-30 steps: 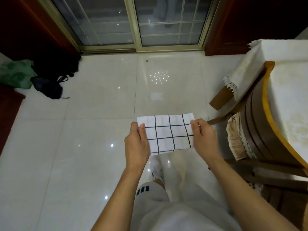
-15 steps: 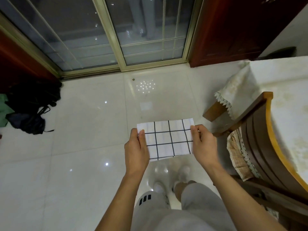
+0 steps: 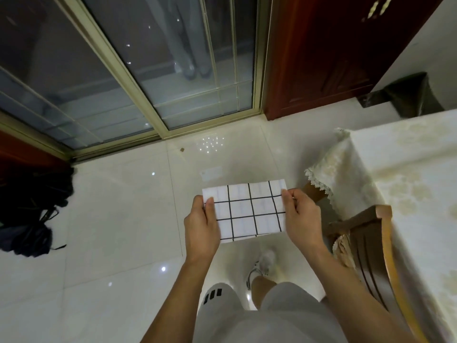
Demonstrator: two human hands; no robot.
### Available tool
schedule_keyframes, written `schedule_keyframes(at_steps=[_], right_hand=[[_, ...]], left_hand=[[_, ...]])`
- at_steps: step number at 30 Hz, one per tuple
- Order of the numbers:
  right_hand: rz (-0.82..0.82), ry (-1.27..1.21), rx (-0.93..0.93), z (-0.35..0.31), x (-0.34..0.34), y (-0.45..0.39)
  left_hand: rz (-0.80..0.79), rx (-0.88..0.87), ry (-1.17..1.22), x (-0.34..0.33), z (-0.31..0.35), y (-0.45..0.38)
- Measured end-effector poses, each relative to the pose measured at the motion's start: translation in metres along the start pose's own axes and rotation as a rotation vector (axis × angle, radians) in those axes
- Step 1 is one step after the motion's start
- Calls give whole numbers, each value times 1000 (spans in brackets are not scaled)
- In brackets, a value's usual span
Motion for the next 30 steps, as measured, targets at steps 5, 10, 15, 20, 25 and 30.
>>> schedule_keyframes(at_steps=[5, 10, 15, 20, 25, 30], right_hand=[[55, -7, 30, -2, 28, -67], [117, -14, -23, 13, 54, -110], [199, -10, -86, 29, 84, -147], [319, 1, -155, 50, 119, -176], [467, 3, -244, 68, 155, -209], [589, -12, -396, 81, 186, -240]], left_hand=[[-11, -38, -31, -43, 42, -52], [-58, -111, -80, -83, 80, -91], [-139, -175, -105, -132, 116, -124], [-277, -253, -152, -191, 153, -155], [-402, -367, -153, -257, 200, -191], [-549, -474, -181, -323, 251, -227]])
Point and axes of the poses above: each hand's wrist, its own y-axis away from the middle knuckle, its own x-axis out of the back of the hand, z = x × y, the point moved 8 cm from there along -y, towards the middle knuckle
